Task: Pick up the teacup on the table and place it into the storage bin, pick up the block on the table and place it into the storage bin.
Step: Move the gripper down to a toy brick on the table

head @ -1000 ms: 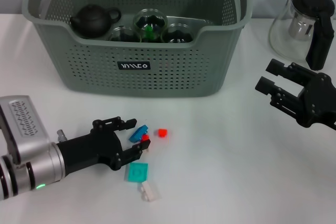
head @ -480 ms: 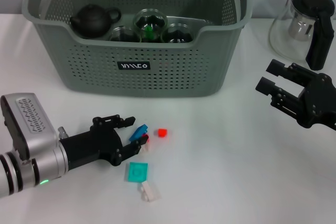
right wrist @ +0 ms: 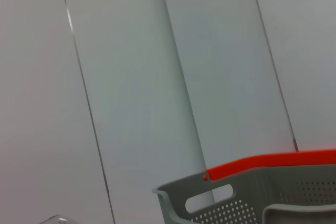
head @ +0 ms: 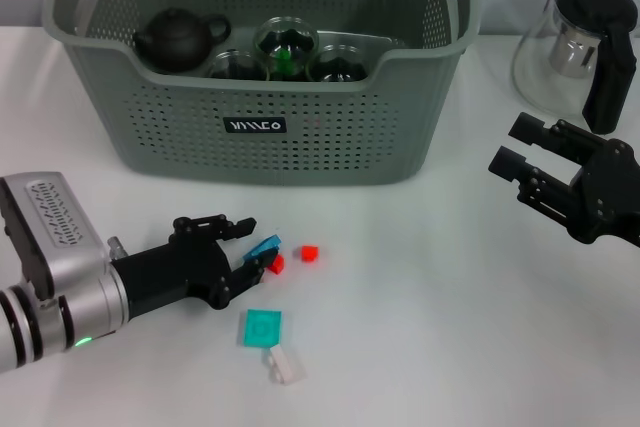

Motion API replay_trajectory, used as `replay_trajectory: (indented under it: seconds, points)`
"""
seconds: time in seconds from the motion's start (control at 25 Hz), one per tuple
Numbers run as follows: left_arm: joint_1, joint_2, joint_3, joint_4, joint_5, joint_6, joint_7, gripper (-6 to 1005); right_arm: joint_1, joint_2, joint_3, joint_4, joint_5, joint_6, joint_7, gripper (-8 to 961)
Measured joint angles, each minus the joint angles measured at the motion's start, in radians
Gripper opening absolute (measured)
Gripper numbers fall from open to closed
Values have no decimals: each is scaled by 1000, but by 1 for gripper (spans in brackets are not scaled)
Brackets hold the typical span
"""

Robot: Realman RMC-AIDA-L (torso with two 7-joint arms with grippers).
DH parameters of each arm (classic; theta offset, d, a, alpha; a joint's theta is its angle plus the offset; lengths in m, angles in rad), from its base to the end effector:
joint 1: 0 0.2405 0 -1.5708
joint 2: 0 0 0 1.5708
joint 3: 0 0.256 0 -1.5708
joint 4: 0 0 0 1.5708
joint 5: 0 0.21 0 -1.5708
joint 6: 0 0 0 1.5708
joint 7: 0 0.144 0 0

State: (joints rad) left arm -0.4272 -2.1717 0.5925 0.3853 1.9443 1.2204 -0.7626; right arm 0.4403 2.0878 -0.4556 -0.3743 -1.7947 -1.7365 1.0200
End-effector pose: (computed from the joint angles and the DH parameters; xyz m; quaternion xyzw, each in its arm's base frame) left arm -0.3172 0.2910 -0.0732 -0.9312 -0.1587 -0.1825 0.2729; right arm 0.2748 0.2858 -0.0001 -0.8575 0.1831 0.4352 0.2043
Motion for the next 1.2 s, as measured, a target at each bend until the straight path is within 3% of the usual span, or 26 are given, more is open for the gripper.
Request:
replay_trajectory:
  seconds: [1.2]
  points:
    - [-7, 0, -2, -17, 5, -41, 6, 441, -7, 1, 0, 0, 0, -1, 0, 577]
